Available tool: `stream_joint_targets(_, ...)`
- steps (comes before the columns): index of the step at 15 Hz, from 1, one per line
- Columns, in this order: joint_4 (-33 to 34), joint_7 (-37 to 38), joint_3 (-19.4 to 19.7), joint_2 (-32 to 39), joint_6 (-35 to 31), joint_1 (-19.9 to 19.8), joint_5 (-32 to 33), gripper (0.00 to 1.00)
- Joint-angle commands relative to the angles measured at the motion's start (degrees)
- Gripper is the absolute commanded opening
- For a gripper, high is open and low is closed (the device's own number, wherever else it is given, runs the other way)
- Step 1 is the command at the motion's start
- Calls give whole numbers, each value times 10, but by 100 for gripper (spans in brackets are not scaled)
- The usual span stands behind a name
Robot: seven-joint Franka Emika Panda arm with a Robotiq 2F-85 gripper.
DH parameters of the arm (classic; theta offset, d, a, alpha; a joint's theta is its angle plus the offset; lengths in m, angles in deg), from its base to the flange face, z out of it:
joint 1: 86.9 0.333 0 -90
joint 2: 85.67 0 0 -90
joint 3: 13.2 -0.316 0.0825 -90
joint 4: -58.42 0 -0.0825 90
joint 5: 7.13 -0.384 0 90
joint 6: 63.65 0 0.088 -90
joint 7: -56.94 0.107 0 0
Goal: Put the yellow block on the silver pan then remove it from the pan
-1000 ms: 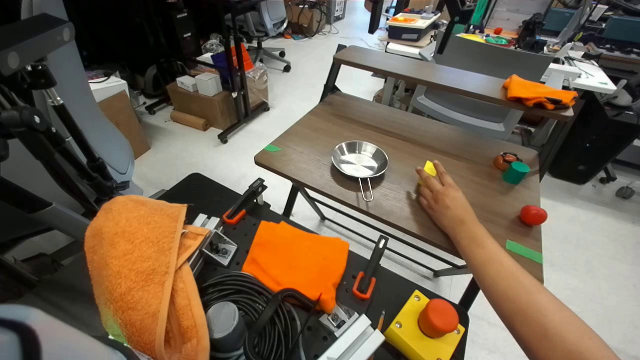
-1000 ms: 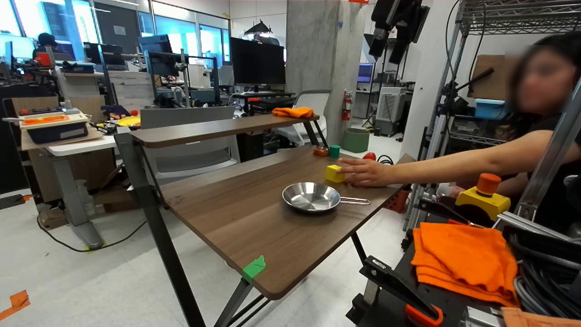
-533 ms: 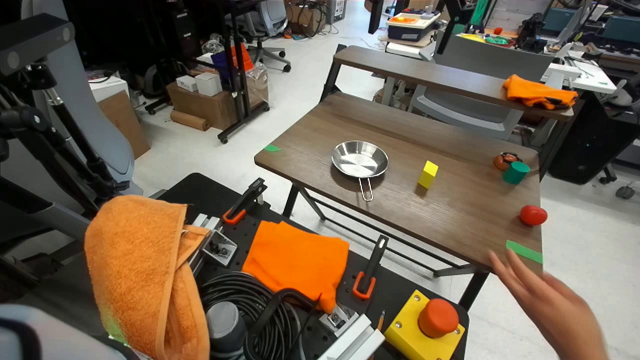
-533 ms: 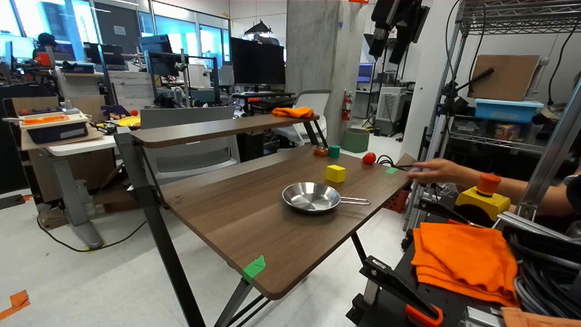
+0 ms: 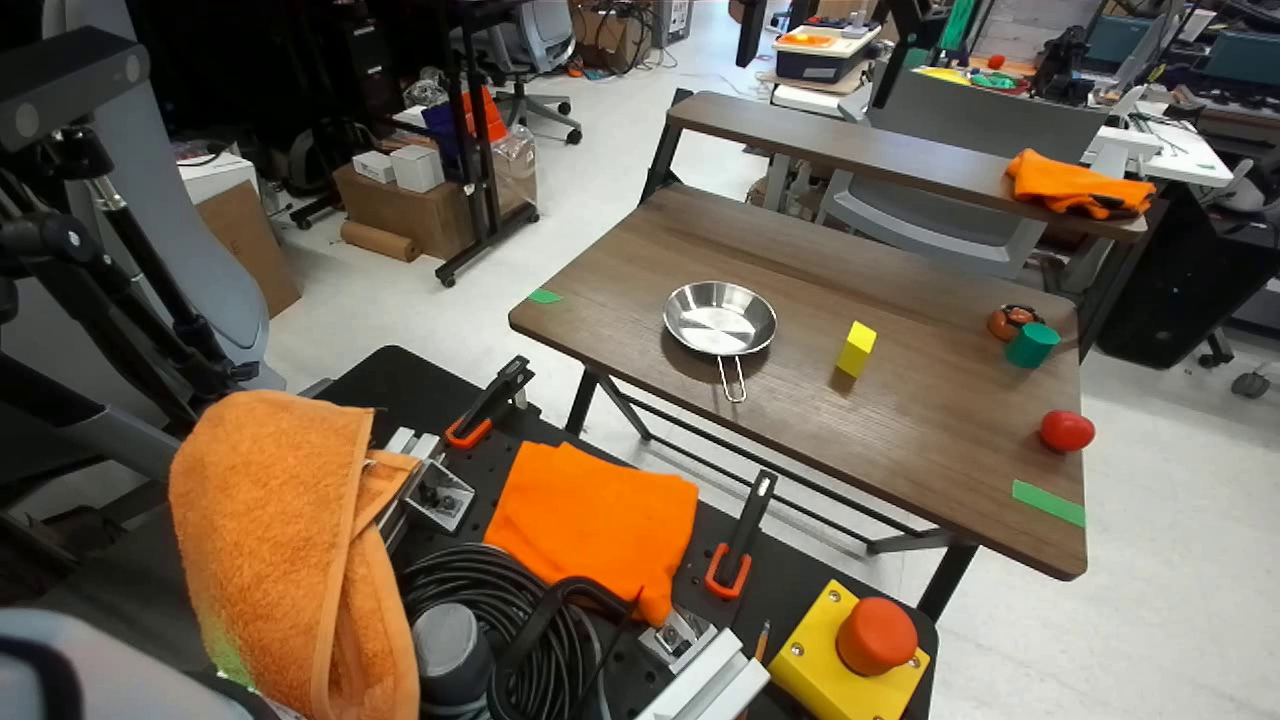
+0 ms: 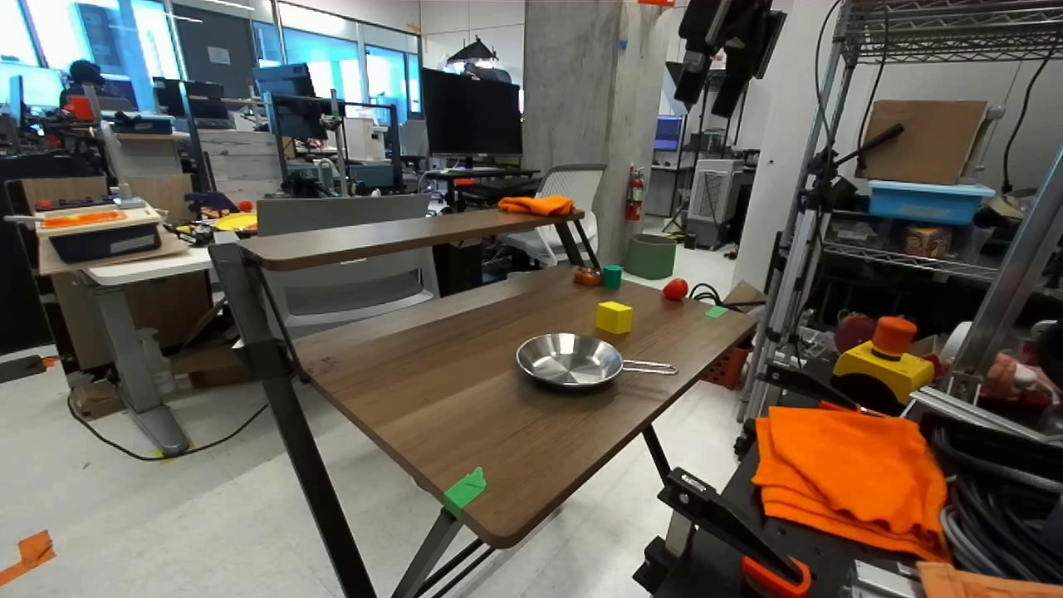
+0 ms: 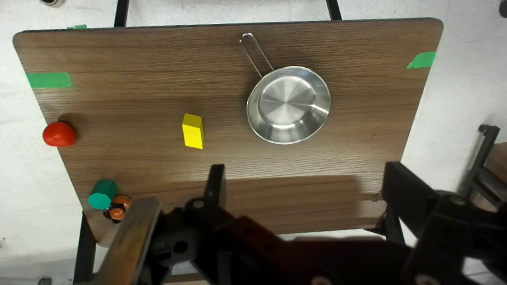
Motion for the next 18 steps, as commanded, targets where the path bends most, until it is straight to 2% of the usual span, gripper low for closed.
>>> stream_joint_targets(1, -8, 13, -4, -6, 2, 4, 1, 100)
stream_joint_targets(4, -70, 56, -33, -52, -1, 17, 2, 100)
stream_joint_targets(6, -85, 59, -34, -72, -1, 17, 2, 100)
stream_joint_targets(18, -88, 59, -32, -77, -2, 17, 2, 100)
